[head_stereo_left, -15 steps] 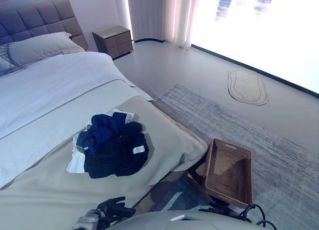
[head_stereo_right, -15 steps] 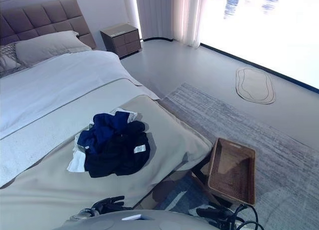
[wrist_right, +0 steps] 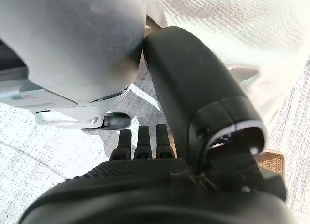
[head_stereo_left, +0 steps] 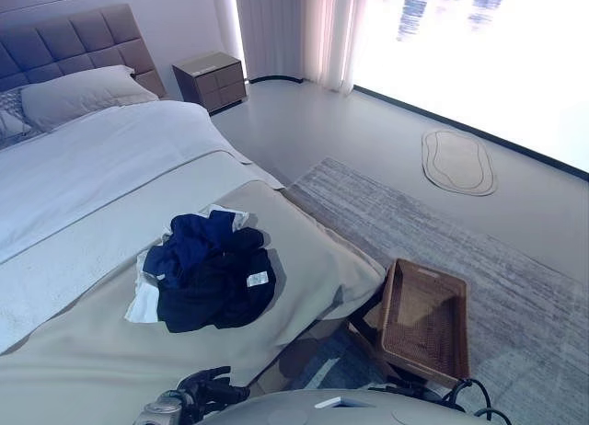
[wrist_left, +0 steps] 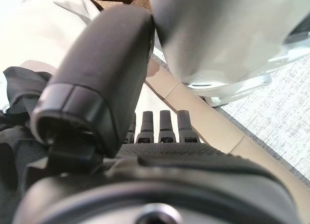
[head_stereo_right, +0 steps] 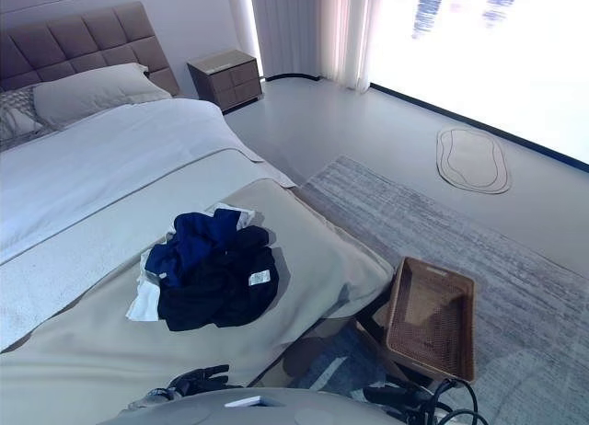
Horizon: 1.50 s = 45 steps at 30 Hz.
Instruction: Pick up the clothes from the bed and place them into the basket
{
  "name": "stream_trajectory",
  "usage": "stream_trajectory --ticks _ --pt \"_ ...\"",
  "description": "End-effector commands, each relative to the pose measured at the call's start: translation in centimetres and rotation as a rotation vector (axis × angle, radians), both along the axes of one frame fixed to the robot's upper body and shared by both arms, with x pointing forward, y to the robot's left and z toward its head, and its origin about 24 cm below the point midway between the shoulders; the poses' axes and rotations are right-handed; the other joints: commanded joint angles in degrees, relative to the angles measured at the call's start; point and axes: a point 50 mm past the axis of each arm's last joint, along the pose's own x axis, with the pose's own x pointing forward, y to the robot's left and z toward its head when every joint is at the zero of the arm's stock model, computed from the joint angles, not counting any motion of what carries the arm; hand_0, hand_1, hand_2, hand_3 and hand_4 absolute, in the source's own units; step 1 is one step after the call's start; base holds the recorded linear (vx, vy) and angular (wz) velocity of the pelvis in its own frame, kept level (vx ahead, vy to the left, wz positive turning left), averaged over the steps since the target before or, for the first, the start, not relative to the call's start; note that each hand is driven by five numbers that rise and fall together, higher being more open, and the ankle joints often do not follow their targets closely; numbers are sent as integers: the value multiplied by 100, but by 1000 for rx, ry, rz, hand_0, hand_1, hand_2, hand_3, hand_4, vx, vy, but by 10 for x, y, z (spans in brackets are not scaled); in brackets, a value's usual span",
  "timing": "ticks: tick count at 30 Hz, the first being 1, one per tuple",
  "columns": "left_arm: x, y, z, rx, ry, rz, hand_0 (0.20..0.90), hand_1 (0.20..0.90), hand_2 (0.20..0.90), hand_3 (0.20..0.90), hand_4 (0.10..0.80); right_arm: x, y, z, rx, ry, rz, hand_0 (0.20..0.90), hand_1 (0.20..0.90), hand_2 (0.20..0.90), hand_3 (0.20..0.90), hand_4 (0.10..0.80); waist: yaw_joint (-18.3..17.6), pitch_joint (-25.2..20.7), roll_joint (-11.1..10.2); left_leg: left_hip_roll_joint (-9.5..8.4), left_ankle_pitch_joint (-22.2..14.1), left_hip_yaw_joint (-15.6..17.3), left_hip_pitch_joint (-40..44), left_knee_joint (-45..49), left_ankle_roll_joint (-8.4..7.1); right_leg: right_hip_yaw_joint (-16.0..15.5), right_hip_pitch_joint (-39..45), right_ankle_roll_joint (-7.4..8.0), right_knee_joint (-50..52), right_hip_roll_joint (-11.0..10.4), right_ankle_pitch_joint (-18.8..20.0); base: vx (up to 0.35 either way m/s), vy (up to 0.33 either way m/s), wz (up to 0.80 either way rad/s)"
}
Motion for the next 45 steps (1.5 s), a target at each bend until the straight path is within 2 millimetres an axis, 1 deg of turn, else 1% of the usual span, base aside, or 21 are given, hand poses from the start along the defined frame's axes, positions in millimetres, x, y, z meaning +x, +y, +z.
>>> stream_trajectory --ticks 1,5,9,11,13,14,15,17,18,20,21,23,26,28,31,33,35,36,38,41,45 --pt "13 -2 1 4 -31 -7 900 900 900 900 800 10 -2 1 2 -16 -25 900 900 900 900 800 171 282 21 -505 -845 14 279 50 509 -434 -141 -21 584 82 -430 0 0 0" --pt "9 -1 1 5 -21 4 900 900 900 900 800 16 -6 3 10 -78 -194 900 900 900 900 800 211 267 34 -531 -846 -35 282 40 513 -482 -112 -15 581 68 -438 22 14 1" --pt "8 2 1 4 -19 16 900 900 900 900 800 33 -15 10 15 -198 -388 900 900 900 900 800 260 257 37 -538 -859 -64 308 40 513 -535 -84 1 616 41 -452 51 27 3" --pt "5 3 1 2 -19 28 900 900 900 900 800 57 -20 20 48 -324 -520 900 900 900 900 800 304 253 28 -544 -875 -98 318 41 524 -558 -73 4 654 23 -474 69 40 5" --pt "3 2 1 2 -21 33 900 900 900 900 800 74 -19 27 73 -409 -546 900 900 900 900 800 335 267 18 -554 -886 -127 323 44 534 -570 -63 3 670 13 -485 53 42 9" --pt "1 2 0 1 -22 36 900 900 900 900 800 94 -17 38 112 -513 -550 900 900 900 900 800 374 278 6 -565 -895 -157 314 49 548 -586 -57 1 675 -3 -492 32 41 10" --pt "0 2 0 1 -22 35 900 900 900 900 800 100 -16 41 122 -536 -553 900 900 900 900 800 383 276 3 -567 -896 -168 304 53 551 -593 -66 1 682 -9 -492 55 74 11" --pt "-6 0 -1 0 -24 39 900 900 900 900 800 147 -2 77 236 -793 -484 900 900 900 900 800 465 323 -21 -591 -920 -239 274 93 581 -650 -88 -8 753 -61 -524 36 81 8" --pt "-6 0 -1 0 -25 39 900 900 900 900 800 150 0 80 237 -807 -468 900 900 900 900 800 468 311 -24 -595 -906 -246 248 92 584 -658 -109 -10 750 -65 -510 23 92 5" --pt "-8 -3 -1 -8 -31 44 900 900 900 900 800 177 14 110 179 -967 -200 900 900 900 900 800 571 366 -33 -642 -910 -334 180 144 624 -726 -165 -15 845 -131 -548 35 135 14" --pt "-8 -4 -1 -11 -32 44 900 900 900 900 800 181 16 115 147 -991 -130 900 900 900 900 800 596 379 -35 -652 -907 -358 157 160 632 -741 -179 -15 866 -145 -553 20 154 30" --pt "-4 -5 1 -19 -53 17 900 900 900 900 800 208 14 152 -164 -1105 211 900 900 900 900 800 805 507 -48 -712 -909 -549 -65 326 685 -847 -354 -20 1112 -243 -611 -21 159 43" --pt "7 -5 4 -16 -93 -23 900 900 900 900 800 241 10 194 -473 -1163 431 900 900 900 900 800 1044 741 -83 -782 -891 -750 -415 580 761 -928 -697 17 1522 -387 -551 -80 105 50" --pt "26 -1 10 -4 -155 -60 900 900 900 900 800 278 12 245 -724 -1203 553 900 900 900 900 800 1323 1134 -108 -848 -856 -965 -852 846 820 -998 -1063 39 1951 -537 -426 -174 69 47" --pt "42 4 17 7 -203 -67 900 900 900 900 800 297 12 276 -870 -1227 593 900 900 900 900 800 1525 1422 -121 -887 -795 -1103 -1198 995 834 -1064 -1255 40 2139 -651 -317 -143 15 52" --pt "59 10 25 20 -251 -69 900 900 900 900 800 313 14 307 -1047 -1260 613 900 900 900 900 800 1773 1679 -161 -906 -830 -1278 -1518 1113 798 -1115 -1365 97 2245 -743 -369 -68 -56 52" --pt "69 14 30 27 -284 -71 900 900 900 900 800 322 15 333 -1148 -1298 569 900 900 900 900 800 1967 1815 -190 -908 -765 -1395 -1811 1170 768 -1243 -1431 99 2184 -776 -345 -59 -50 41" --pt "72 16 32 29 -293 -73 900 900 900 900 800 324 15 340 -1163 -1310 548 900 900 900 900 800 2021 1842 -197 -907 -743 -1429 -1893 1177 758 -1286 -1443 99 2163 -781 -347 -64 -30 37" --pt "78 21 36 29 -321 -63 900 900 900 900 800 328 18 369 -1269 -1392 452 900 900 900 900 800 2224 1961 -210 -887 -666 -1550 -2197 1220 706 -1476 -1557 90 2170 -815 -381 -44 1 33" --pt "79 24 39 19 -345 -47 900 900 900 900 800 331 20 400 -1361 -1460 339 900 900 900 900 800 2430 2091 -206 -856 -605 -1670 -2485 1298 653 -1702 -1712 57 2298 -856 -487 -4 42 35" --pt "78 25 40 -2 -369 -39 900 900 900 900 800 334 19 424 -1407 -1441 288 900 900 900 900 800 2625 2227 -189 -873 -564 -1783 -2688 1386 617 -1924 -1846 27 2485 -918 -581 16 69 25"
